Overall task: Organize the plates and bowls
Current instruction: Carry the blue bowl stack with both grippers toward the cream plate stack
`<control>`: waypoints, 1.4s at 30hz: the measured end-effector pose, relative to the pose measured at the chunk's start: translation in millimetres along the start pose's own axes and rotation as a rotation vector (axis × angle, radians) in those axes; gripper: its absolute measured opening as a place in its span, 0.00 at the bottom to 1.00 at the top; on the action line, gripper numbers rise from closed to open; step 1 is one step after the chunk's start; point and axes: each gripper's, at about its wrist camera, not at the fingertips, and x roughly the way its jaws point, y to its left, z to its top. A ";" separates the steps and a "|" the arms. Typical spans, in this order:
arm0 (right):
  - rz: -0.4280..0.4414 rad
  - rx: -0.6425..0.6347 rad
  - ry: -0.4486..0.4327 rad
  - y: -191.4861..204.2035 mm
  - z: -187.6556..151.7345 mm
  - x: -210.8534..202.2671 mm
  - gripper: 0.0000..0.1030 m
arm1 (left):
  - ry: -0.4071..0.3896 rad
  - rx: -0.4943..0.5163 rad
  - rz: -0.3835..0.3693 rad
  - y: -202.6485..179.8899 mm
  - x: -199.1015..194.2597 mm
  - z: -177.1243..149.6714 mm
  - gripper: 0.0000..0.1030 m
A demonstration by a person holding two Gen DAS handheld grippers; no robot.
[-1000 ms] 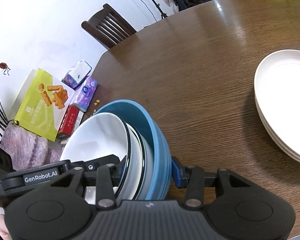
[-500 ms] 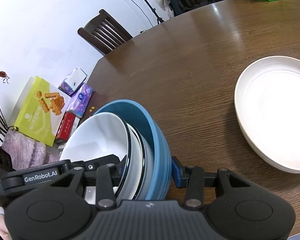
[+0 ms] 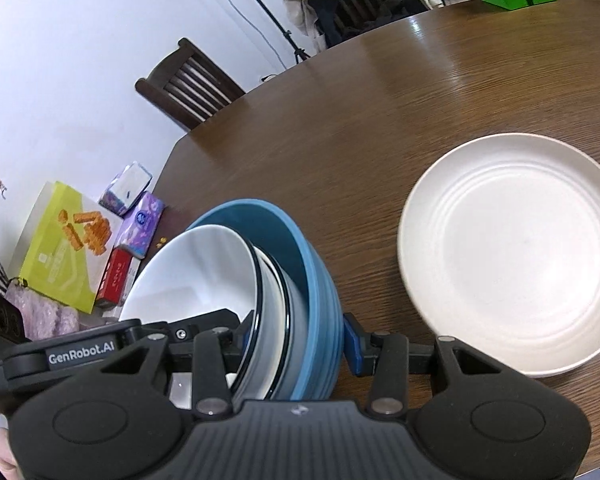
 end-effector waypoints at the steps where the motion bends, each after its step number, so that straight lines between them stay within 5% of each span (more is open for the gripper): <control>1: -0.003 0.003 -0.002 -2.9 1.4 -1.2 0.41 | 0.002 0.003 -0.002 -3.0 2.2 0.5 0.48; 42: -0.078 0.090 -0.024 -86.0 37.8 -10.9 0.41 | 0.090 0.050 -0.042 -78.6 82.6 10.7 0.48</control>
